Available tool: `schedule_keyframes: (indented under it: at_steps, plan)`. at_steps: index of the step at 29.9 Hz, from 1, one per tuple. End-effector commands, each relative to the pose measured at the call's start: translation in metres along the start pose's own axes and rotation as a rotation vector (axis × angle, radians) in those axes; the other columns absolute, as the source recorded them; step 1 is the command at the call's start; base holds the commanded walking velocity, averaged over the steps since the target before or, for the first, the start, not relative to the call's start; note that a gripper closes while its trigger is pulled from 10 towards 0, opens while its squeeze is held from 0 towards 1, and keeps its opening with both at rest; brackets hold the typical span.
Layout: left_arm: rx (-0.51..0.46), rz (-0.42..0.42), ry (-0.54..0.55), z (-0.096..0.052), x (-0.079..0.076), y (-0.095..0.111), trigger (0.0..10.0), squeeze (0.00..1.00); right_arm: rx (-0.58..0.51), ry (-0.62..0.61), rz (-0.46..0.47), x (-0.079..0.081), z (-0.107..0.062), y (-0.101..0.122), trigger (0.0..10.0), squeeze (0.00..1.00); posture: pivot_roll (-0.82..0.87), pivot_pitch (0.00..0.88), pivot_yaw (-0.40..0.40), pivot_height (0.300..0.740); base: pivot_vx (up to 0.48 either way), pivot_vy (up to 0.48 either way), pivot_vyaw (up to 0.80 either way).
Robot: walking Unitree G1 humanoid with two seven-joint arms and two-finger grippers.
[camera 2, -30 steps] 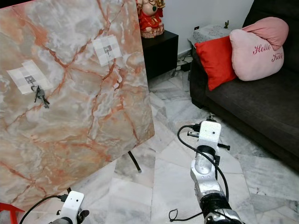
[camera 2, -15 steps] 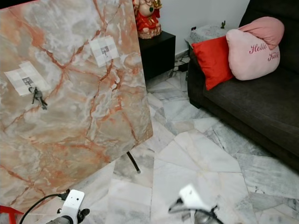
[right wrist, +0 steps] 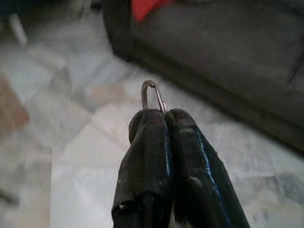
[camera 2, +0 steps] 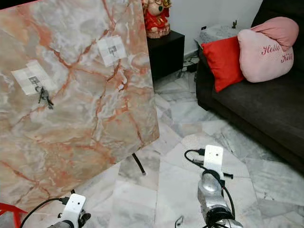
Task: Hang keys on a hook
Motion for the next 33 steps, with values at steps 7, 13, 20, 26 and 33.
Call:
schedule_keyframes:
  at_steps: [7,13,20,26,33]
  plan:
    - [0.013,0.018,0.013,-0.002,0.005,-0.005,10.0,0.00,-0.181,-0.015,0.063,0.009,0.002,0.040,10.0,0.00,-0.04,0.017,0.073,0.740,0.000,0.000,0.00]
    - [0.012,0.019,0.015,-0.002,0.005,-0.005,10.0,0.00,-0.248,0.022,0.110,0.019,-0.002,0.056,10.0,0.00,-0.04,0.012,0.074,0.740,0.000,0.000,0.00]
    - [0.018,0.010,0.021,-0.002,0.007,-0.006,10.0,0.00,-0.274,0.090,0.235,0.032,-0.007,0.071,10.0,0.00,-0.05,0.000,0.076,0.740,0.000,0.000,0.00]
    - [0.015,-0.026,0.035,-0.002,0.006,-0.007,10.0,0.00,-0.325,0.124,0.248,0.035,-0.010,0.088,10.0,0.00,-0.05,0.000,0.062,0.740,0.000,0.000,0.00]
    - [-0.010,-0.131,0.071,-0.004,0.004,-0.009,10.0,0.00,-0.399,0.146,0.243,0.038,-0.020,0.105,10.0,0.00,-0.06,0.000,0.048,0.740,0.000,0.000,0.00]
Point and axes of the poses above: a point about 5 cm out from each wrist's last joint towards the gripper, its own z axis pointing out of the wrist towards the gripper, its own y axis along the axis of the wrist's last joint, x = y × z, the point moved 3 cm from there along z, pointing out of the wrist towards the gripper
